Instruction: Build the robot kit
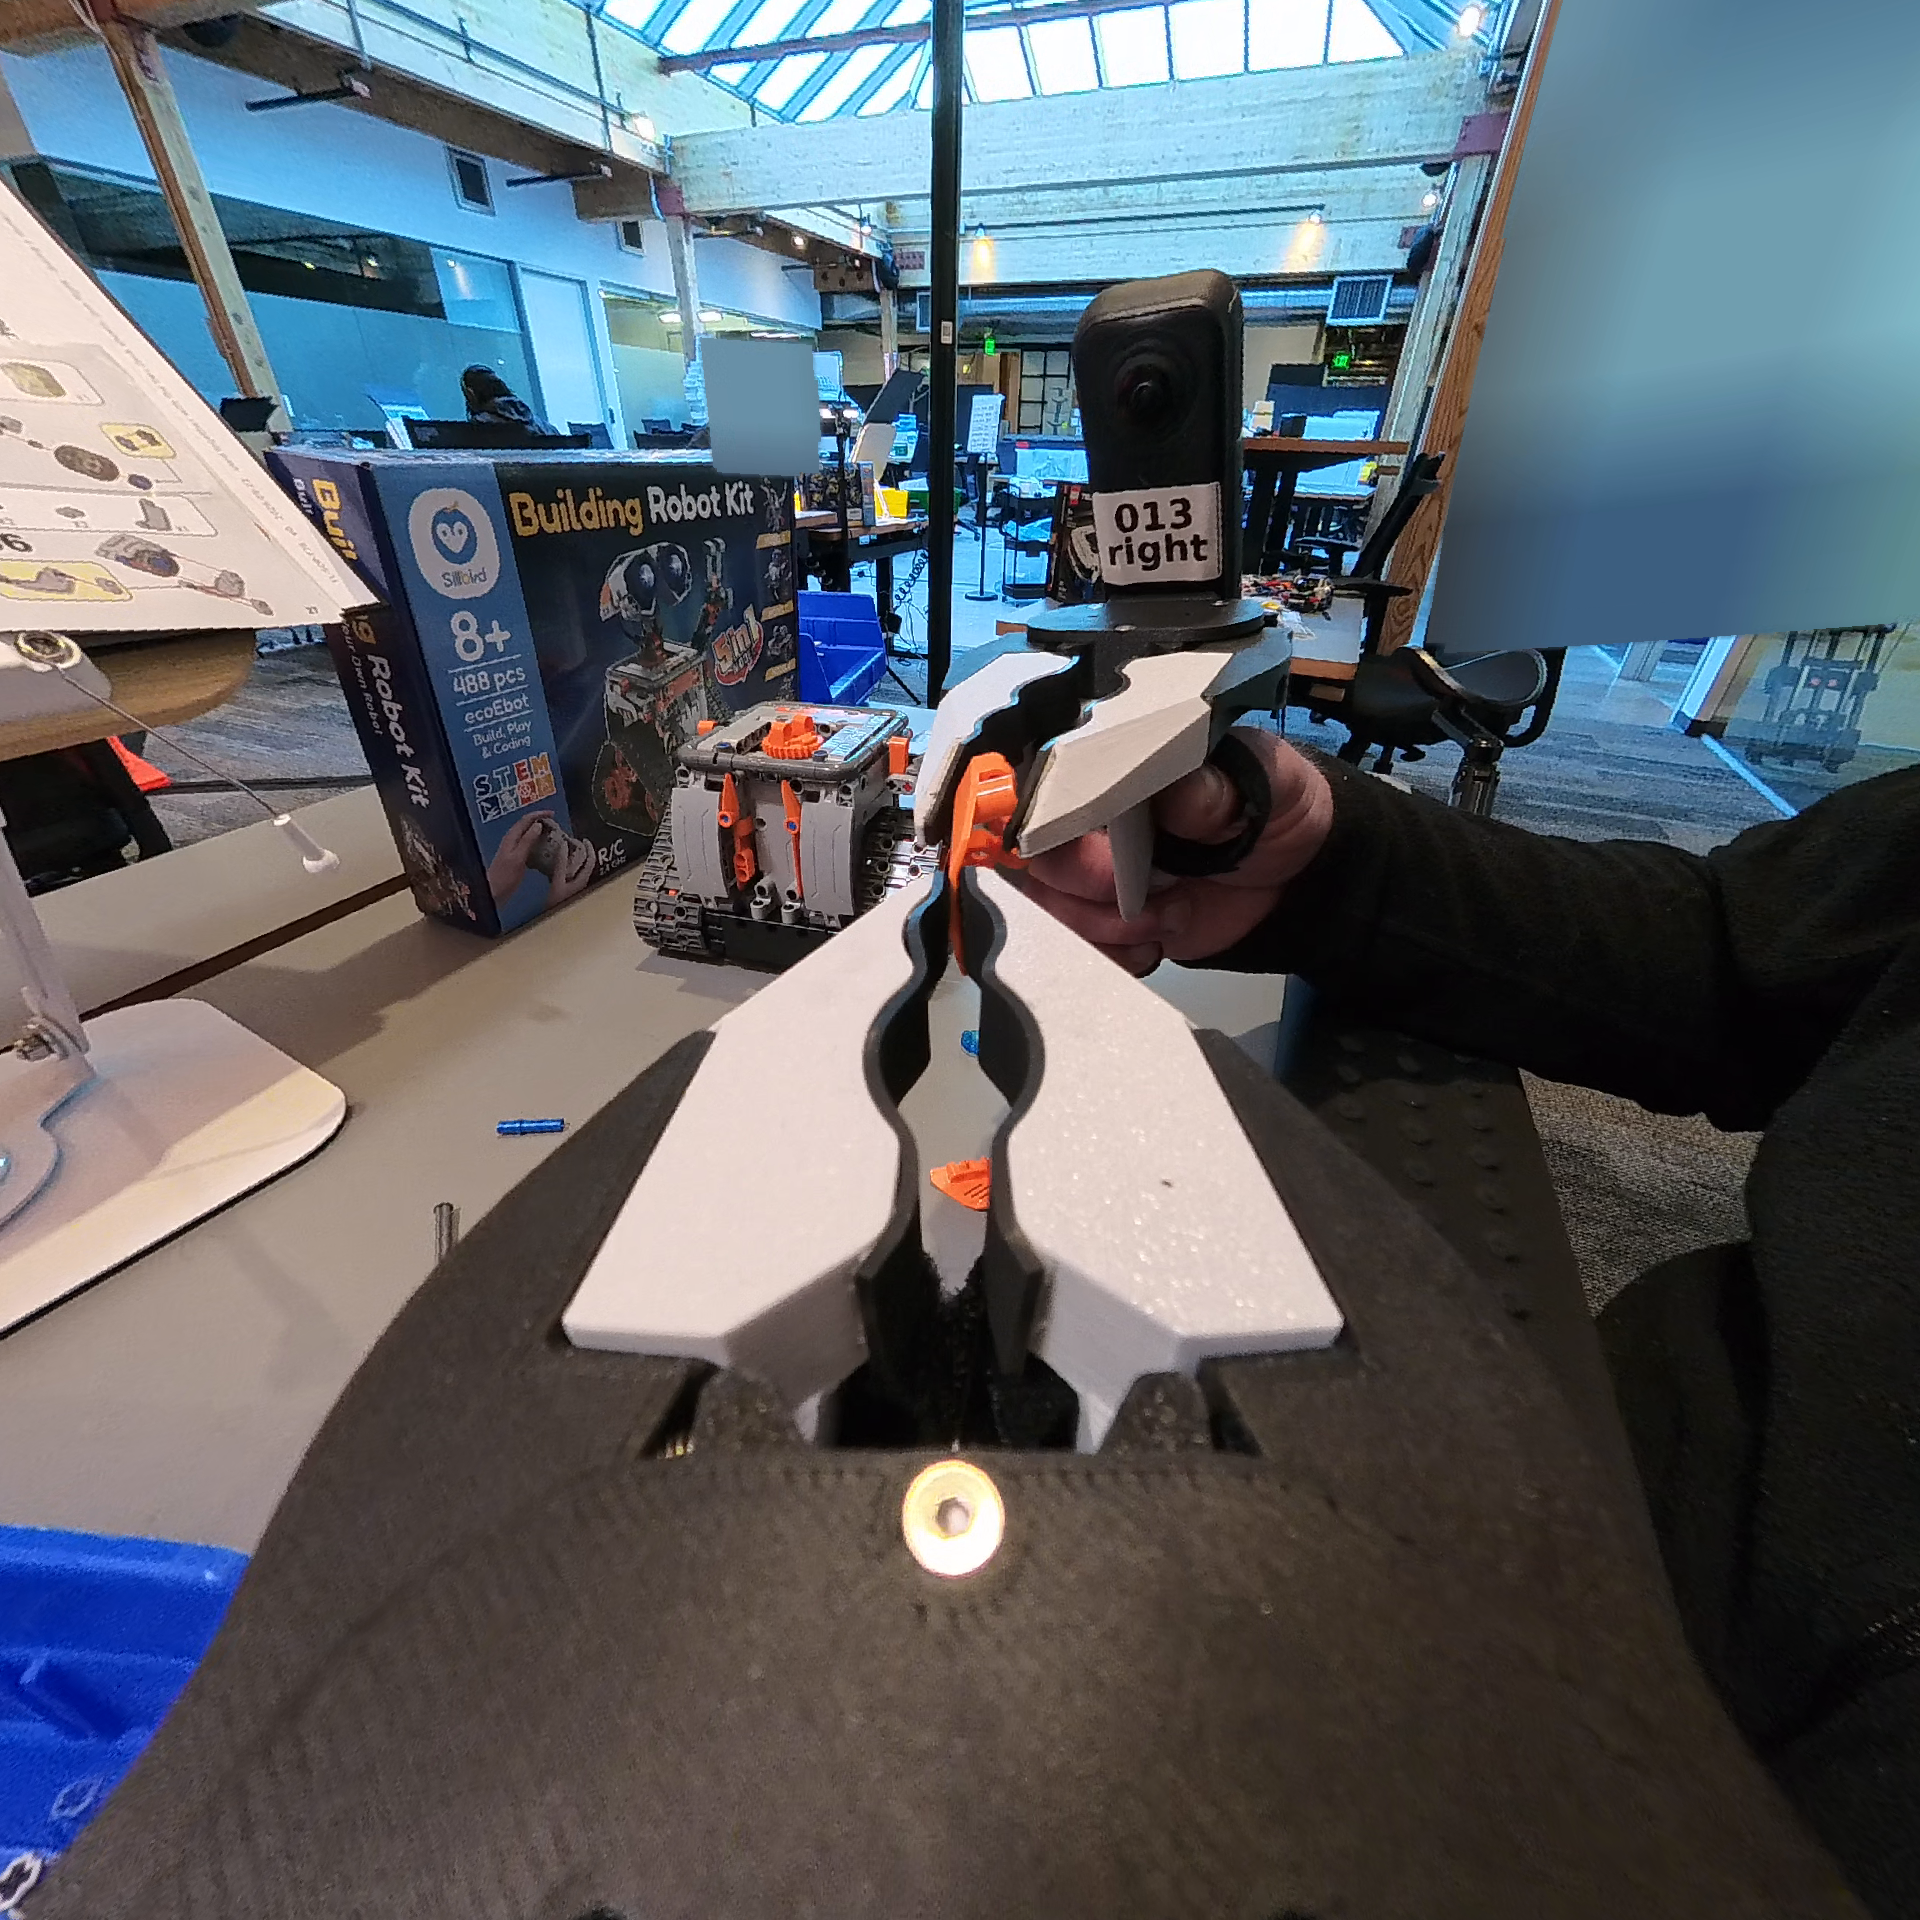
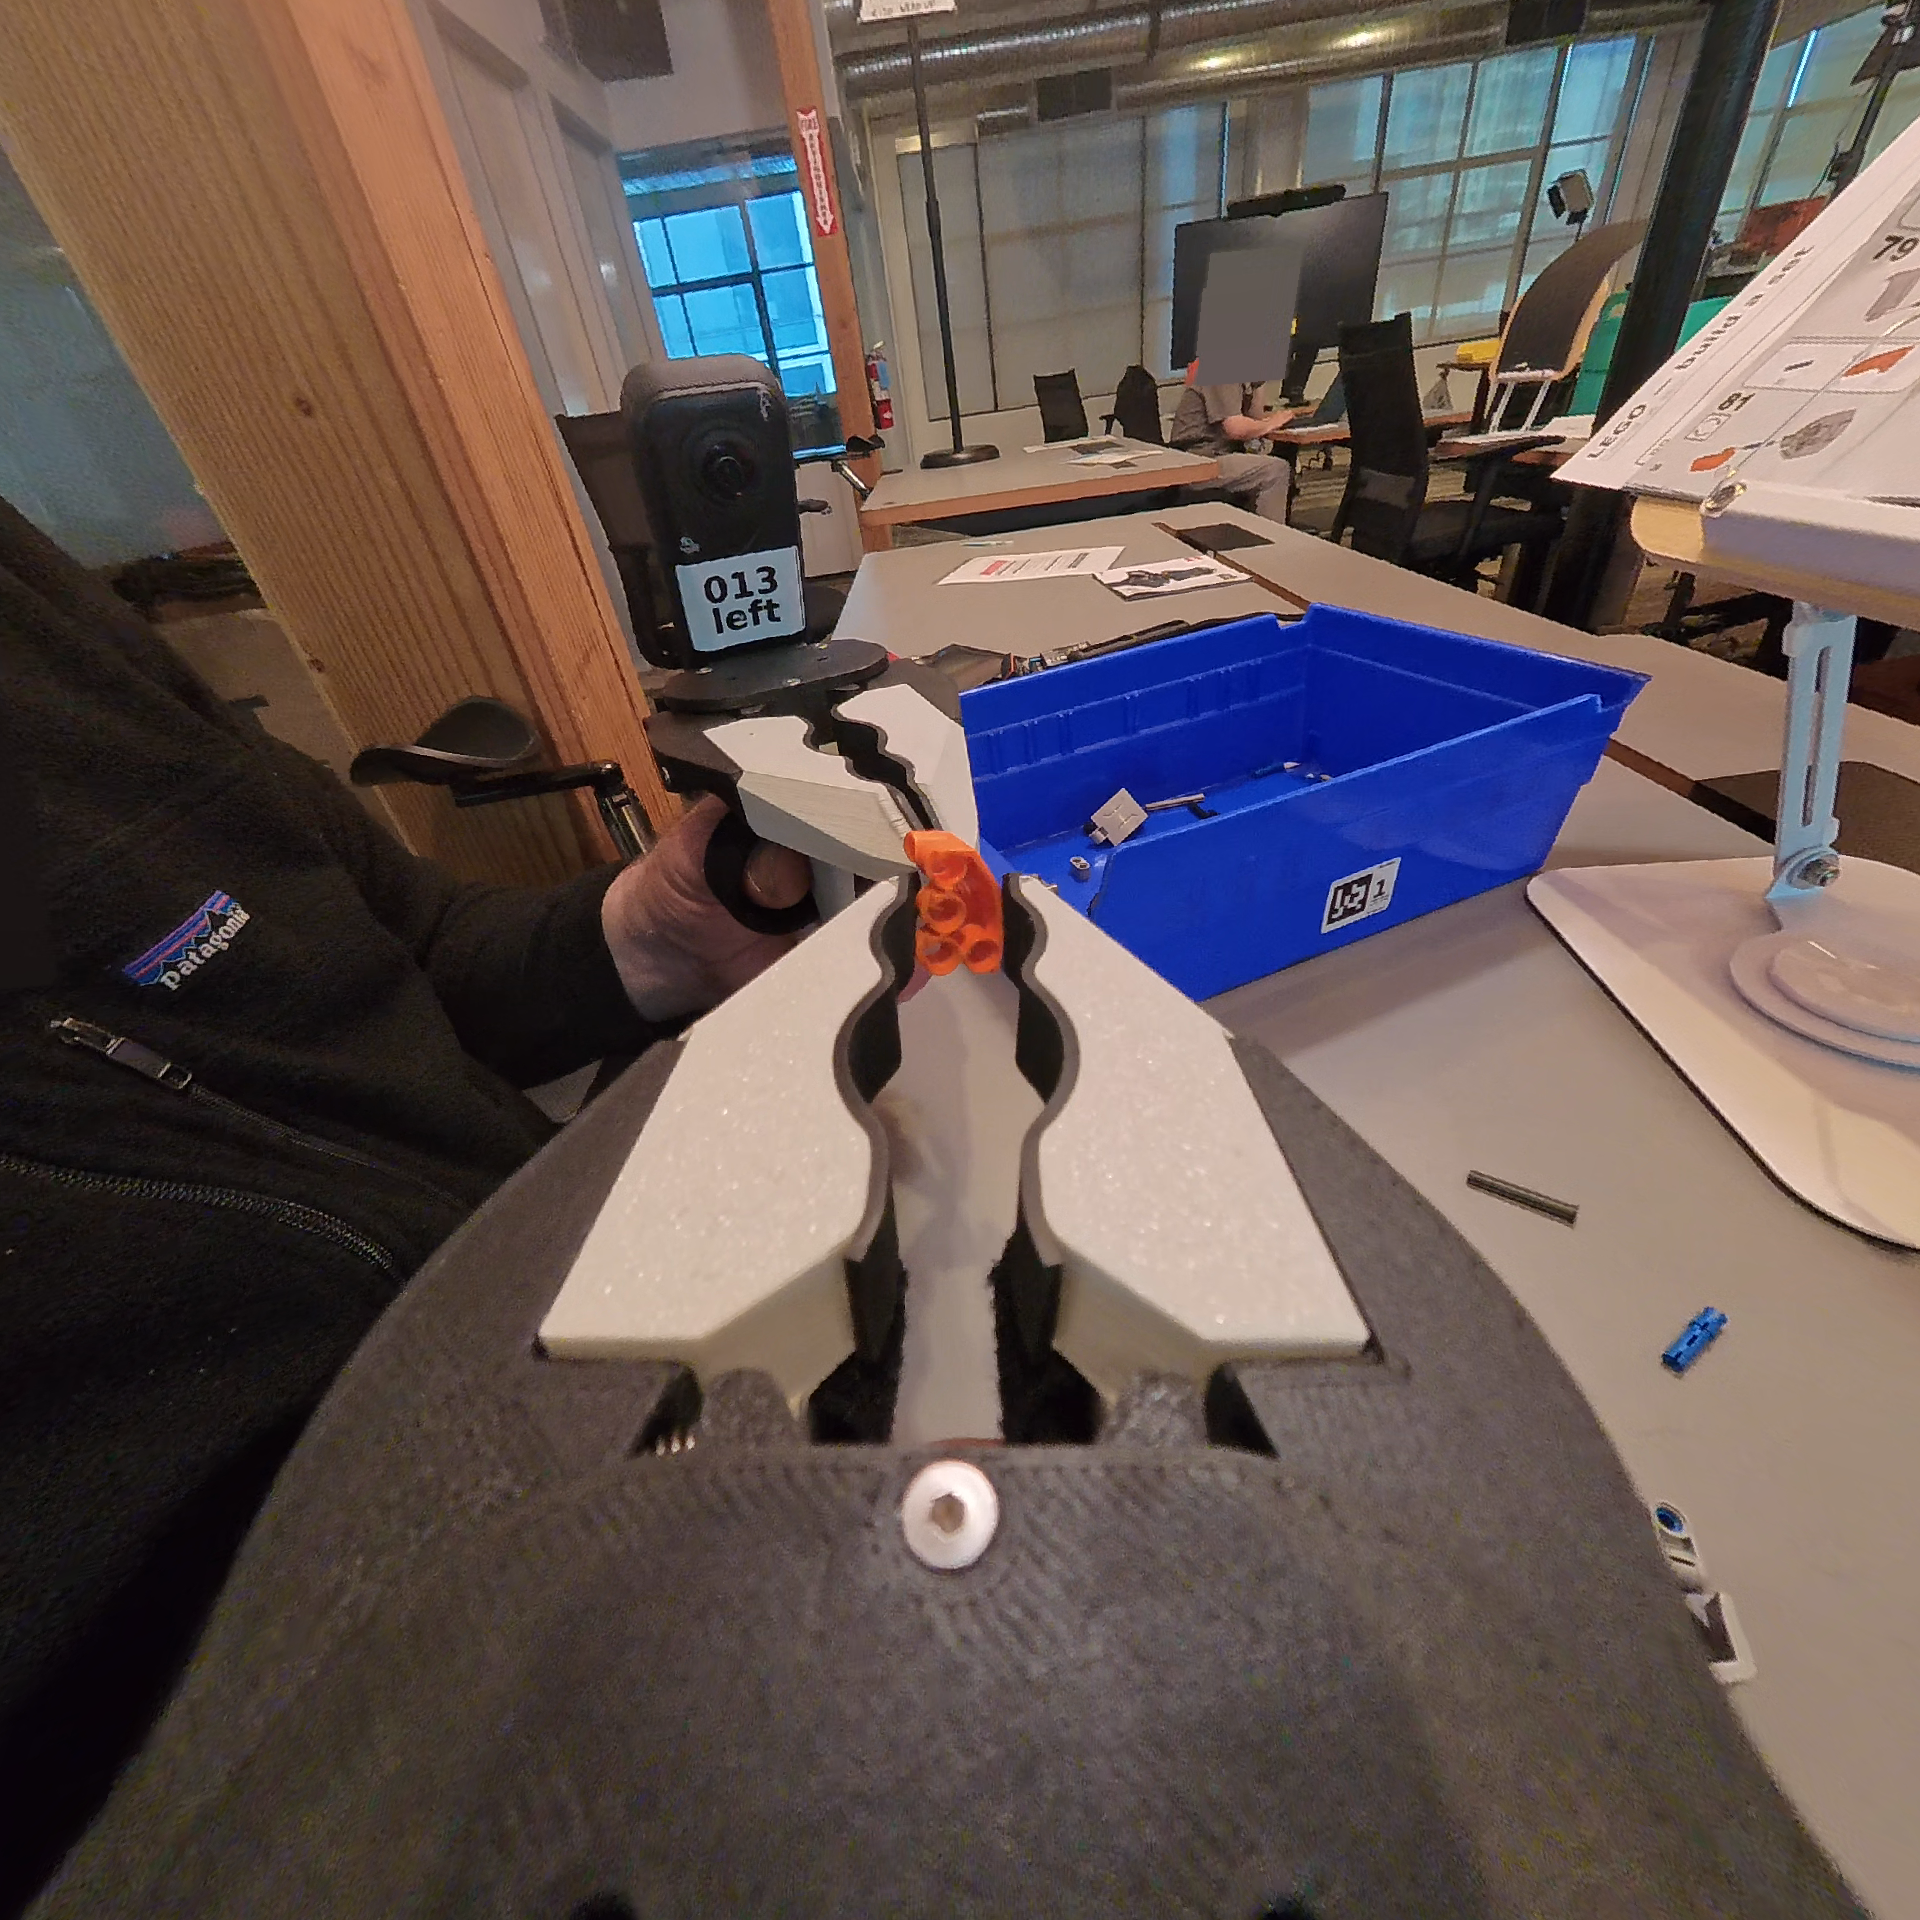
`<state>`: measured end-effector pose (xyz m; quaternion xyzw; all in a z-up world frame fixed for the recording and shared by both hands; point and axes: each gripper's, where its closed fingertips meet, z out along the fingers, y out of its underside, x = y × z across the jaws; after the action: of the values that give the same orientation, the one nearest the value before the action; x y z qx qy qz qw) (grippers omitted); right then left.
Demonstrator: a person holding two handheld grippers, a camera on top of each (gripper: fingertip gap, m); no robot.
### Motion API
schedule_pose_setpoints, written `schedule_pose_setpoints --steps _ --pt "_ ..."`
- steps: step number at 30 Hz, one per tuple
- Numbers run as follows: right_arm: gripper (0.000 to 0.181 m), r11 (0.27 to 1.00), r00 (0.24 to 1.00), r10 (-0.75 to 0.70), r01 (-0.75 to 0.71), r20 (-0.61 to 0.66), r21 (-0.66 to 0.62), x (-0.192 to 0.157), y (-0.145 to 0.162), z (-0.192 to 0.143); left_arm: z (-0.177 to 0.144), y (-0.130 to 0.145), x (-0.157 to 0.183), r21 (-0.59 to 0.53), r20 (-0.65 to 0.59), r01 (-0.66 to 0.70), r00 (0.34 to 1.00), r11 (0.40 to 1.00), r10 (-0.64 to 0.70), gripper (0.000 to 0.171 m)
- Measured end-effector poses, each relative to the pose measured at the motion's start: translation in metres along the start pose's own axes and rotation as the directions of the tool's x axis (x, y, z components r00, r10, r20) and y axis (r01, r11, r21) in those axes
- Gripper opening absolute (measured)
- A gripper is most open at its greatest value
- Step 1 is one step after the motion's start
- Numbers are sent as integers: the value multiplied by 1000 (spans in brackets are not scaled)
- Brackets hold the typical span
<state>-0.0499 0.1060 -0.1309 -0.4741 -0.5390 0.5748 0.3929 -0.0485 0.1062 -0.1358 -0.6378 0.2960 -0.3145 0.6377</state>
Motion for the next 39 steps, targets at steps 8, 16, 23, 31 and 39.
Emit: schedule_pose_setpoints --steps 8,16,23,31,39 --pt "14 1000 1000 2 -2 -6 -11 1 1 0 0 0 0 0 -3 17 1000 1000 -17 0" --pt "14 998 999 -31 30 -22 -48 2 5 0 1 1 -1 -3 -3 15 1000 1000 -15 0" --pt "16 999 1000 0 -1 -10 -35 2 4 -1 0 -1 -2 11 2 22 1000 1000 -22 0" --pt "14 996 997 -70 68 -39 -57 2 4 -2 0 0 -1 2 6 0 1000 1000 0 0" --pt "14 990 991 -134 133 -27 -40 -7 -3 -4 1 -4 8 -45 42 -212 976 976 214 0"
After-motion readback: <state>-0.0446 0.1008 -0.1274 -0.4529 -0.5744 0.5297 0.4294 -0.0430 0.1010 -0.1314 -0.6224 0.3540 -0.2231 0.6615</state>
